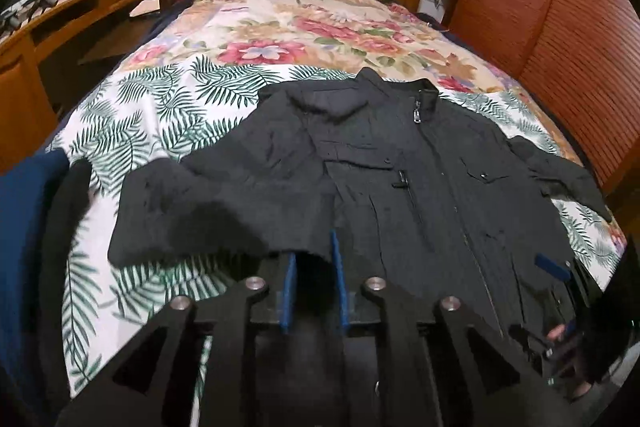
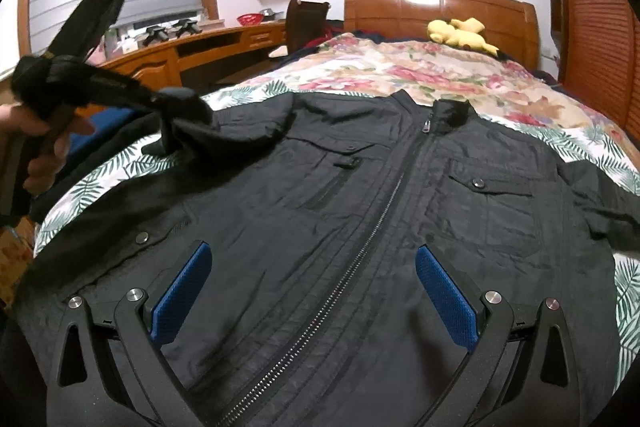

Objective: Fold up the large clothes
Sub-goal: 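Lift the held sleeve and fold it across the jacket body with the left tool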

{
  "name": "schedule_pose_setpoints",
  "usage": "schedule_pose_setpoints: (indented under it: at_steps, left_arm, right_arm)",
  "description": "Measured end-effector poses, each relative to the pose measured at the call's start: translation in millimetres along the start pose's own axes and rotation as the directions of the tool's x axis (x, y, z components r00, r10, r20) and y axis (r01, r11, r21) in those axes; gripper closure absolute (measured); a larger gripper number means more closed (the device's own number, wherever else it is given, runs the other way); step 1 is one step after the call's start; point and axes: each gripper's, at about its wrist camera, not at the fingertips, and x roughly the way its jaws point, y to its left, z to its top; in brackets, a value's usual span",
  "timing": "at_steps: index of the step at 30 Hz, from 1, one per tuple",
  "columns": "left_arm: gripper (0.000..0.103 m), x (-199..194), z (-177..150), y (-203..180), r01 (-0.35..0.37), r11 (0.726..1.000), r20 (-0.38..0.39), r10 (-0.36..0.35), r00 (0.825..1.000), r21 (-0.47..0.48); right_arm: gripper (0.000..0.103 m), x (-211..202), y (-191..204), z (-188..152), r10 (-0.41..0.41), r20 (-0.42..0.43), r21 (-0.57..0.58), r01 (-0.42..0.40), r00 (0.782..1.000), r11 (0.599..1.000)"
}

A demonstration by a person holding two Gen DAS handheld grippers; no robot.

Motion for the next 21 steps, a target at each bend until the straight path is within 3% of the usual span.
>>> schedule_pose_setpoints:
  at_steps: [6, 10, 15, 21]
  left_arm:
    - [0.072, -40.3, -10.6, 17.8, 0.014, 1.000, 0.076, -0.014, 0.997, -0.001]
    - [0.067, -50.2, -5.9, 47.3, -0.043, 0.999, 0.122, 0.045, 0.992, -0.022]
    - [0.066, -20.5, -5.0, 94.0, -0.134, 0.989, 0.076, 0.139, 0.987, -0.069]
    - [0.066, 23.4, -15.5, 141.1, -0.193, 0.971, -0.001, 0.195, 0.981, -0.141]
  right_arm:
    - [0.000, 1.3, -0.8, -1.4, -0.002, 0.000, 0.000, 0.002, 1.000, 1.000]
    - [0.000, 2.0, 2.0, -2.6, -0.010, -0.007, -0.011, 0.010, 1.000, 1.000]
    - [0.000, 4.4, 6.6, -1.3, -0.019, -0.016, -0.032, 0.018, 1.000, 0.999]
    - [0.000, 2.0, 16.0, 6.5, -0.030, -0.028, -0.067, 0.028, 0.999, 0.997]
